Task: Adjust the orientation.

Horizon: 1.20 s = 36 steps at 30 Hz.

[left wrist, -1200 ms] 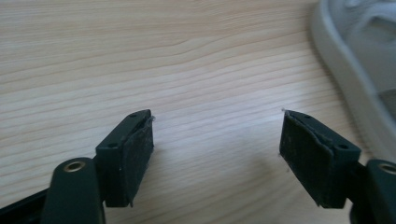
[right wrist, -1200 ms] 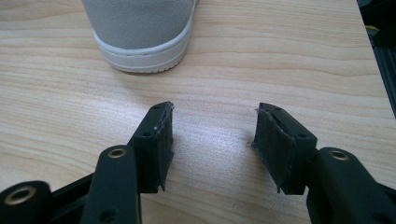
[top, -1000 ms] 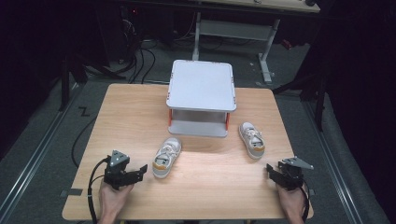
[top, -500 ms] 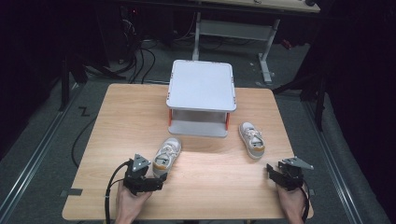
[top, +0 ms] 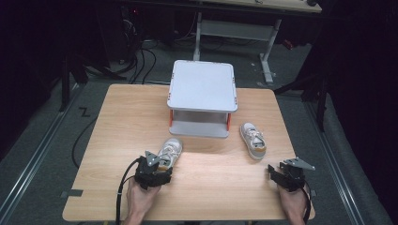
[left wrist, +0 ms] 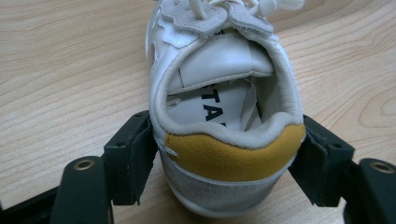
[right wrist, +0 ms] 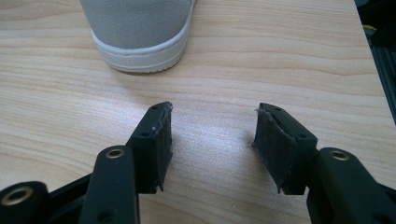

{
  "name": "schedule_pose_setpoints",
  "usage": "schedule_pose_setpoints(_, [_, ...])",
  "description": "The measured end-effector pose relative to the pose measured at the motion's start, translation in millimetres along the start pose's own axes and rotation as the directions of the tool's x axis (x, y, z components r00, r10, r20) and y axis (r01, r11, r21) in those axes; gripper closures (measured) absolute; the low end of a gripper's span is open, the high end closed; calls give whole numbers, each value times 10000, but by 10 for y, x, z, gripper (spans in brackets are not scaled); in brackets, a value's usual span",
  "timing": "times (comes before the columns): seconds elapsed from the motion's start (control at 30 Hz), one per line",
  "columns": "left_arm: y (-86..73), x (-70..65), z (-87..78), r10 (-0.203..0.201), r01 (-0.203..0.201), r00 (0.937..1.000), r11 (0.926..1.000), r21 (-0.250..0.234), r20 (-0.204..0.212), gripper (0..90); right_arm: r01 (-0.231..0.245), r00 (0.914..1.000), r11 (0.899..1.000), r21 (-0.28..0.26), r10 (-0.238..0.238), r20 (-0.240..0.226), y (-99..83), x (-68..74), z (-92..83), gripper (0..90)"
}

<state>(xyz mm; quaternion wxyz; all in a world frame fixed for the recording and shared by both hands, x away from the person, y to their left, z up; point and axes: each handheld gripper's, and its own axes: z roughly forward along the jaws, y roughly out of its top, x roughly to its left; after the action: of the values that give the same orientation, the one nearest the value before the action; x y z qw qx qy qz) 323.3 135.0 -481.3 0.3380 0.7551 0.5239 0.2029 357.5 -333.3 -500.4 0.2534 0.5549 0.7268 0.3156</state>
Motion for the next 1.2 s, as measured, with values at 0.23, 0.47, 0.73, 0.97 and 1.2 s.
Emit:
schedule_pose_setpoints(0.23, [71, -137, 5, -197, 197, 9998, 9995, -237, -3, 308, -2, 10000, 10000, 1, 2, 11, 0, 0, 0, 460])
schedule_pose_setpoints(0.47, [189, -452, 112, -180, 177, 9998, 9997, -194, -132, 307, -8, 10000, 10000, 1, 8, 18, 0, -1, 0, 457])
schedule_pose_setpoints(0.73, [208, -685, 229, -274, 279, 9991, 9995, 158, -313, 297, -1, 10000, 10000, -1, 1, 32, 0, -2, 1, 452])
schedule_pose_setpoints(0.97, [209, -722, 226, -436, 439, 9988, 9990, 131, -213, 286, -2, 10000, 10000, 0, 2, 35, 1, -3, 1, 451])
schedule_pose_setpoints(1.2, [202, -738, 225, -397, 394, 9988, 9992, 98, 284, 243, -5, 10000, 10000, 1, 5, 38, 0, -3, 2, 450])
